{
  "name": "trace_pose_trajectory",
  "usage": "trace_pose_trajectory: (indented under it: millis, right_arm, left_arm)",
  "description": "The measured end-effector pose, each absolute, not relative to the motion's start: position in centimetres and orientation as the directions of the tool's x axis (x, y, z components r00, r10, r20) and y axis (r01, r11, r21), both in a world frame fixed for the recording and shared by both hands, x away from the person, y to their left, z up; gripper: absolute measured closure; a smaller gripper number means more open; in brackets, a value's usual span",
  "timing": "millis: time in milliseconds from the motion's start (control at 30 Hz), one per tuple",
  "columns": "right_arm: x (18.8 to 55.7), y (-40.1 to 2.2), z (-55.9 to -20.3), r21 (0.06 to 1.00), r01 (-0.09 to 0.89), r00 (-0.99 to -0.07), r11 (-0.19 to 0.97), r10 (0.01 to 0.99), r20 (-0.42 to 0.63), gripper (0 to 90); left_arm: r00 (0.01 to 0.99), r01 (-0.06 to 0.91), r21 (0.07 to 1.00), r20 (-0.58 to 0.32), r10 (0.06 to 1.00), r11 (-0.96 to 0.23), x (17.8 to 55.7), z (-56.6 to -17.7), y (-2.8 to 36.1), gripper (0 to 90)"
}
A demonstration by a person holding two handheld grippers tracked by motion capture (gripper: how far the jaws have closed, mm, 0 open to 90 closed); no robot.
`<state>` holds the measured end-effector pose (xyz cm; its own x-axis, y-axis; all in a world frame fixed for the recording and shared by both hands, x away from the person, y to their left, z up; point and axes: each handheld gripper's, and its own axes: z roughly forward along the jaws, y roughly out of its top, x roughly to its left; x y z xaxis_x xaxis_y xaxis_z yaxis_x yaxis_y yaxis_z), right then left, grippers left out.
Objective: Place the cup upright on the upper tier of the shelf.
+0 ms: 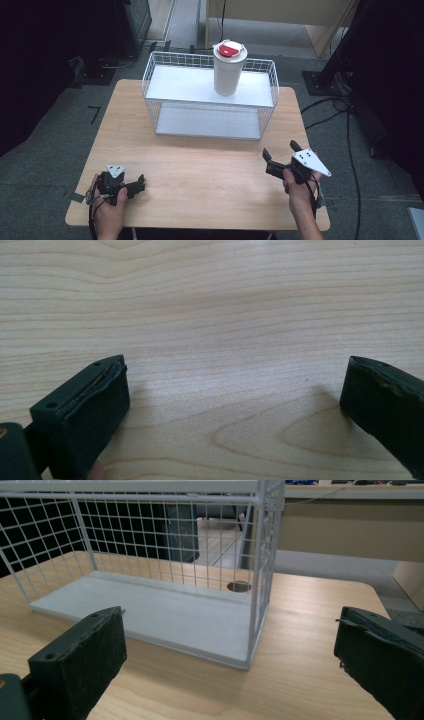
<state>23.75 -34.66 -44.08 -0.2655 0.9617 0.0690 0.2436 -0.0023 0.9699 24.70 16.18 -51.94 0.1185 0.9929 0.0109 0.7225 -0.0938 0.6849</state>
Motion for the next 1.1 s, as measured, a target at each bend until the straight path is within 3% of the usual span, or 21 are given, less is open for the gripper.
trace_pose_trajectory:
  millis: [900,1100]
  right_arm:
    - [19.0,-41.3,-49.2,0.930,0.366,-0.135,-0.007,0.989,0.060,0.5]
    - [18.5,-42.4,-50.3,0.902,0.431,-0.123,-0.024,0.989,0.085,0.5]
  left_arm:
    - [0.118,0.723,0.685,0.011,0.993,-0.093,24.7,-51.9,16.2,0.0]
    - [0.118,0.723,0.685,0.011,0.993,-0.094,24.7,-51.9,16.2,0.0]
